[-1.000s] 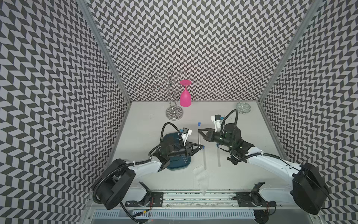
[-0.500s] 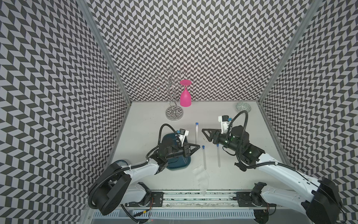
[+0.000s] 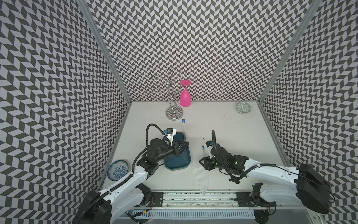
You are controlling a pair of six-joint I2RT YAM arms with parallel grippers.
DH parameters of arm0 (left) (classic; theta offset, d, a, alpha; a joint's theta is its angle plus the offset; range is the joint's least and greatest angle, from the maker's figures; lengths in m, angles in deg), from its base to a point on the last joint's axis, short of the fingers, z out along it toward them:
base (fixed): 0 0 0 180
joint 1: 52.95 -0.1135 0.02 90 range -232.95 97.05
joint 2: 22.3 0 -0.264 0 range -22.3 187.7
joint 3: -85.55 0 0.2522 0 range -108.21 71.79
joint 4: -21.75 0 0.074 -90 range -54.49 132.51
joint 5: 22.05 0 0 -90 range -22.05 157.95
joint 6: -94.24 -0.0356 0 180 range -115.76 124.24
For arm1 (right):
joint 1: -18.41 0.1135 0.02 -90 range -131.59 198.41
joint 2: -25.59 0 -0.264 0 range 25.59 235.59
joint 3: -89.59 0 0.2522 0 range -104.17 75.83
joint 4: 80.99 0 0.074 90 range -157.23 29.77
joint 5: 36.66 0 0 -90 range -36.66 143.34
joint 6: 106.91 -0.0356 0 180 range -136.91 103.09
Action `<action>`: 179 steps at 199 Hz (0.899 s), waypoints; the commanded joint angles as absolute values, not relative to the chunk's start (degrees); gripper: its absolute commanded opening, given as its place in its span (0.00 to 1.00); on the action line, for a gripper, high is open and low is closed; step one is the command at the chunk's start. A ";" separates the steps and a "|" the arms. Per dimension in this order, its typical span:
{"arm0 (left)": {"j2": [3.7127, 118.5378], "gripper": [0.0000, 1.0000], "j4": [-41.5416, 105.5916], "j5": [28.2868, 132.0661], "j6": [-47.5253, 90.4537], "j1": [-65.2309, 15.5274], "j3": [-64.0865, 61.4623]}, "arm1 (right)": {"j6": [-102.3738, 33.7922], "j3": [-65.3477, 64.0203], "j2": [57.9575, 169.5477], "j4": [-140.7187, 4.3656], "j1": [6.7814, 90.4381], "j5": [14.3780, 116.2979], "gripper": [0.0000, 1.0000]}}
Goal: Wipe the exteriors of test tubes
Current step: Pick up the cleaning item at the center of the board.
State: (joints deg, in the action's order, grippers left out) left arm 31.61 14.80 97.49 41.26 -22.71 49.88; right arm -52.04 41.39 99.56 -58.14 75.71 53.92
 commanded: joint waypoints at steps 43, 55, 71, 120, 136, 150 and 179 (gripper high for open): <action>29.90 0.14 17.78 96.95 41.06 -22.93 51.86 | -49.83 35.76 111.39 -56.43 84.87 44.46 0.44; 29.44 0.14 17.80 96.78 41.29 -22.94 52.12 | -49.52 35.29 113.47 -55.94 86.03 43.34 0.43; 29.04 0.14 17.80 96.52 41.43 -22.94 52.50 | -49.61 35.00 116.22 -55.51 87.70 41.09 0.39; 28.86 0.14 18.53 96.26 41.19 -22.90 52.38 | -51.87 34.37 122.05 -52.57 91.34 35.21 0.12; 28.93 0.14 18.80 96.19 40.90 -22.92 52.51 | -52.56 34.35 120.55 -52.42 91.55 33.98 0.02; 29.01 0.14 18.90 96.17 40.72 -22.90 52.46 | -53.09 34.38 117.33 -52.37 91.56 32.07 0.00; 29.30 0.14 18.81 96.16 40.67 -22.89 52.46 | -52.22 33.69 109.88 -52.02 90.47 28.80 0.00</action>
State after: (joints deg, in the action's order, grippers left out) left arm 29.55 18.27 96.70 41.28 -22.71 52.04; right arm -51.89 33.89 116.11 -53.49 91.11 32.76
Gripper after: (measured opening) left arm 0.148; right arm 0.048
